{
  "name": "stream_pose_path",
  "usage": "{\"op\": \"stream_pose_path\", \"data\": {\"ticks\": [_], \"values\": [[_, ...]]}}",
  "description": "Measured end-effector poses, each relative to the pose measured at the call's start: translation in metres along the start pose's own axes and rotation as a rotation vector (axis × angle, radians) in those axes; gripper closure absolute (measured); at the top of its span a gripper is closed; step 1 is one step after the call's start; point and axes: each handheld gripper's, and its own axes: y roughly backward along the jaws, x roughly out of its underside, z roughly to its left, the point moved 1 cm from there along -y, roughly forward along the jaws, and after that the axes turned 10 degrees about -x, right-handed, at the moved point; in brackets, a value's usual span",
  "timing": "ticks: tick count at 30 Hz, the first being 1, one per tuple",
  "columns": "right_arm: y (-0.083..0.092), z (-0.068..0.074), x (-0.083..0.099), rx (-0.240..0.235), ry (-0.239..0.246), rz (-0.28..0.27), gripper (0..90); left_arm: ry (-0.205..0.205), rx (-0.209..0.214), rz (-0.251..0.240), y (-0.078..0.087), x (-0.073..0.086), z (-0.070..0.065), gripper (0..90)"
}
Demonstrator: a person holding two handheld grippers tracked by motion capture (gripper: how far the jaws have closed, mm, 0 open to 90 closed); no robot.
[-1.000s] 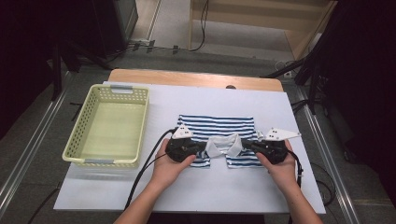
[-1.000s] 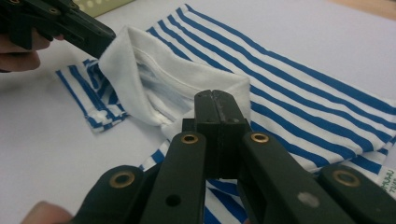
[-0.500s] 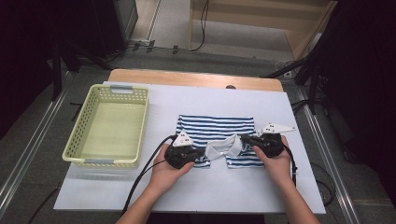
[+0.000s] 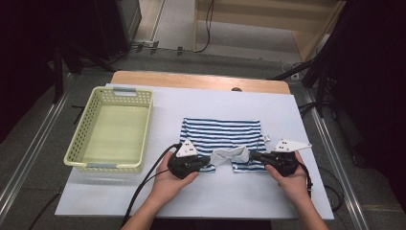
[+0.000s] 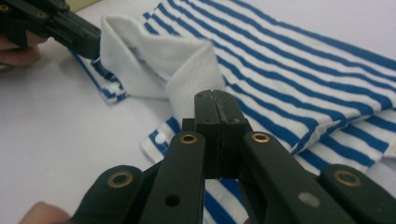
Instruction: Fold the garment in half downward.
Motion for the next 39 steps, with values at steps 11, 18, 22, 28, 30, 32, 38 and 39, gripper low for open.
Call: {"op": "stream_pose_path", "data": {"ticks": [11, 18, 22, 28, 30, 32, 38, 39], "values": [[-0.001, -0.006, -0.017, 0.009, -0.042, -0.041, 46.6, 0.081, -0.007, -0.046, 0.008, -0.014, 0.01, 58.1], [-0.024, -0.007, -0.028, 0.035, 0.02, 0.059, 58.4, 0.034, -0.017, 0.002, -0.01, -0.018, -0.001, 56.4], [-0.026, -0.006, -0.034, 0.06, 0.046, 0.046, 76.2, -0.003, -0.081, -0.027, -0.013, -0.027, -0.001, 81.4], [-0.025, -0.008, -0.042, 0.161, 0.088, -0.057, 79.1, -0.078, -0.222, -0.098, -0.013, -0.038, 0.004, 82.1], [-0.027, -0.004, -0.041, 0.204, 0.142, -0.064, 78.9, -0.143, -0.261, -0.101, -0.013, -0.035, -0.001, 81.8], [-0.03, -0.001, -0.035, 0.218, 0.149, -0.062, 78.8, -0.167, -0.24, -0.098, -0.013, -0.029, -0.007, 81.5], [-0.02, 0.009, -0.003, 0.14, 0.133, -0.084, 76.9, -0.164, -0.145, -0.088, -0.006, -0.009, -0.017, 79.9], [-0.017, 0.011, 0.002, 0.117, 0.132, -0.081, 75.7, -0.167, -0.135, -0.083, -0.005, -0.006, -0.019, 78.5]]}}
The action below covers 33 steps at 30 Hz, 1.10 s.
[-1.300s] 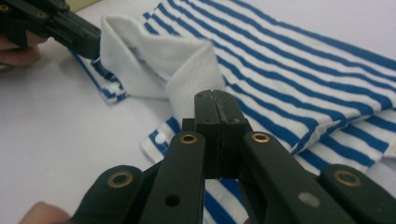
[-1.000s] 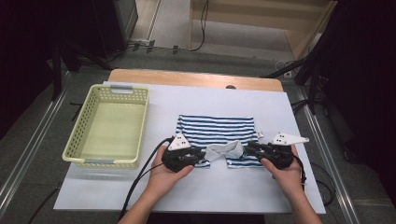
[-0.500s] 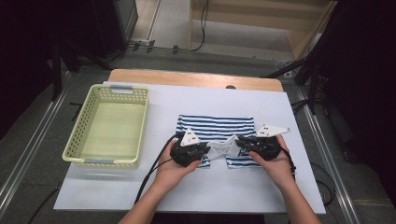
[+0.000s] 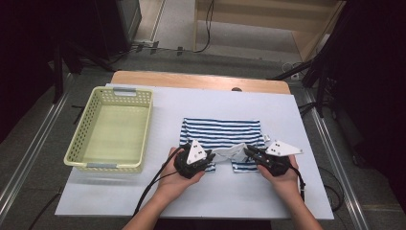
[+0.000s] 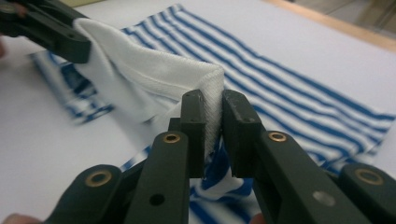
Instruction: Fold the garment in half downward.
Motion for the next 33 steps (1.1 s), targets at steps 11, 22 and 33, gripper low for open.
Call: {"op": "stream_pose_path", "data": {"ticks": [11, 22, 33], "values": [[0.046, -0.008, 0.009, -0.118, -0.062, -0.034, 57.4, 0.229, 0.135, -0.029, 0.03, 0.007, 0.029, 54.6], [0.015, -0.014, -0.004, -0.057, -0.2, 0.0, 86.7, 0.339, 0.213, 0.061, -0.006, -0.003, 0.027, 89.7], [0.005, -0.001, 0.018, -0.105, -0.153, 0.203, 81.5, 0.198, 0.131, 0.192, -0.006, 0.013, 0.01, 84.2]]}}
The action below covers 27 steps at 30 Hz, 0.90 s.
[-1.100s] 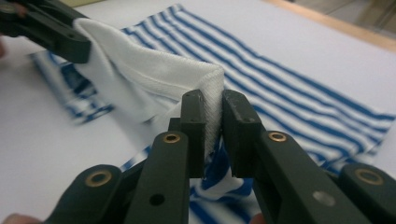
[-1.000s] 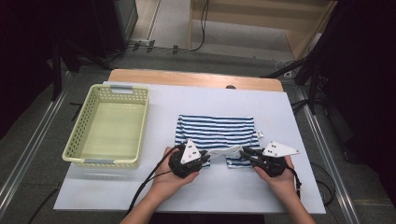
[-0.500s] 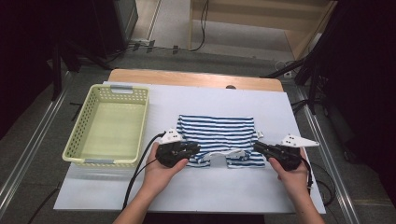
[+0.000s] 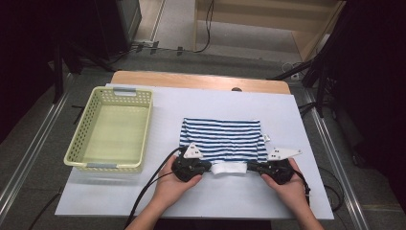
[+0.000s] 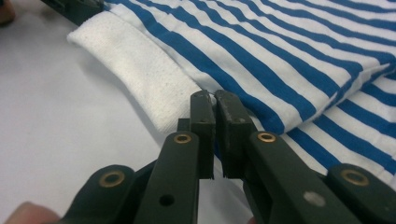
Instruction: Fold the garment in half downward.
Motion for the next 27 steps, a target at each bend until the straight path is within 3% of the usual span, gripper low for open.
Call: {"op": "stream_pose_path", "data": {"ticks": [3, 5, 8, 10, 12, 15, 17, 20, 24, 27], "values": [[0.006, -0.002, -0.005, 0.015, -0.03, -0.063, 73.0, 0.037, -0.004, -0.044, 0.006, -0.004, 0.004, 76.9], [0.011, -0.006, -0.009, 0.034, -0.062, -0.105, 68.9, 0.074, -0.053, -0.068, 0.01, -0.007, 0.01, 70.0], [0.014, -0.015, -0.01, 0.103, -0.134, -0.146, 58.4, 0.132, -0.111, -0.086, 0.011, -0.009, 0.021, 62.8], [0.011, -0.021, -0.009, 0.119, -0.189, -0.143, 54.9, 0.155, -0.11, -0.077, 0.01, -0.008, 0.024, 61.0], [0.002, -0.024, -0.008, 0.117, -0.218, -0.087, 54.2, 0.138, -0.128, -0.05, 0.004, -0.007, 0.023, 61.0], [-0.009, -0.022, -0.005, 0.144, -0.197, -0.037, 60.8, 0.105, -0.175, 0.005, -0.004, -0.004, 0.02, 67.8], [-0.009, -0.02, -0.006, 0.17, -0.166, -0.025, 62.6, 0.099, -0.197, 0.007, -0.004, -0.004, 0.02, 74.5], [-0.009, -0.018, -0.004, 0.196, -0.128, -0.006, 62.5, 0.086, -0.216, 0.008, -0.005, -0.003, 0.017, 75.5], [-0.004, -0.019, -0.001, 0.184, -0.122, -0.008, 57.0, 0.075, -0.196, -0.009, -0.001, -0.002, 0.016, 66.0], [0.005, -0.022, 0.0, 0.167, -0.124, -0.055, 55.9, 0.097, -0.178, -0.039, 0.004, -0.003, 0.022, 54.4]]}}
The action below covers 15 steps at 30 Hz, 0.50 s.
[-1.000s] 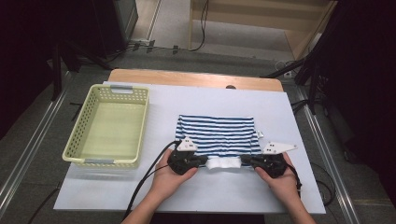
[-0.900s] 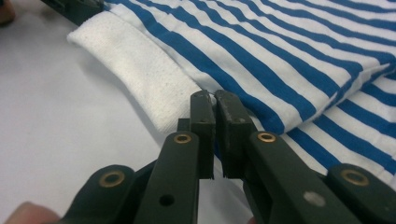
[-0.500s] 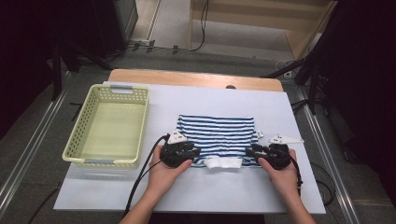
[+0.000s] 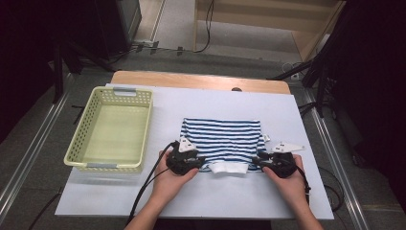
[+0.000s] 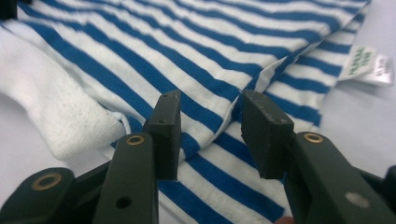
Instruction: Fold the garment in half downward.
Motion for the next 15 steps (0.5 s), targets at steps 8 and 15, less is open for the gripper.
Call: {"op": "stream_pose_path", "data": {"ticks": [8, 15], "values": [[0.004, -0.034, -0.025, 0.071, -0.065, -0.053, 56.1, 0.063, 0.041, -0.069, 0.007, -0.005, 0.013, 18.9], [-0.016, -0.064, -0.05, 0.119, -0.136, -0.029, 55.6, 0.065, 0.064, -0.099, 0.012, -0.008, 0.021, 0.0]]}}
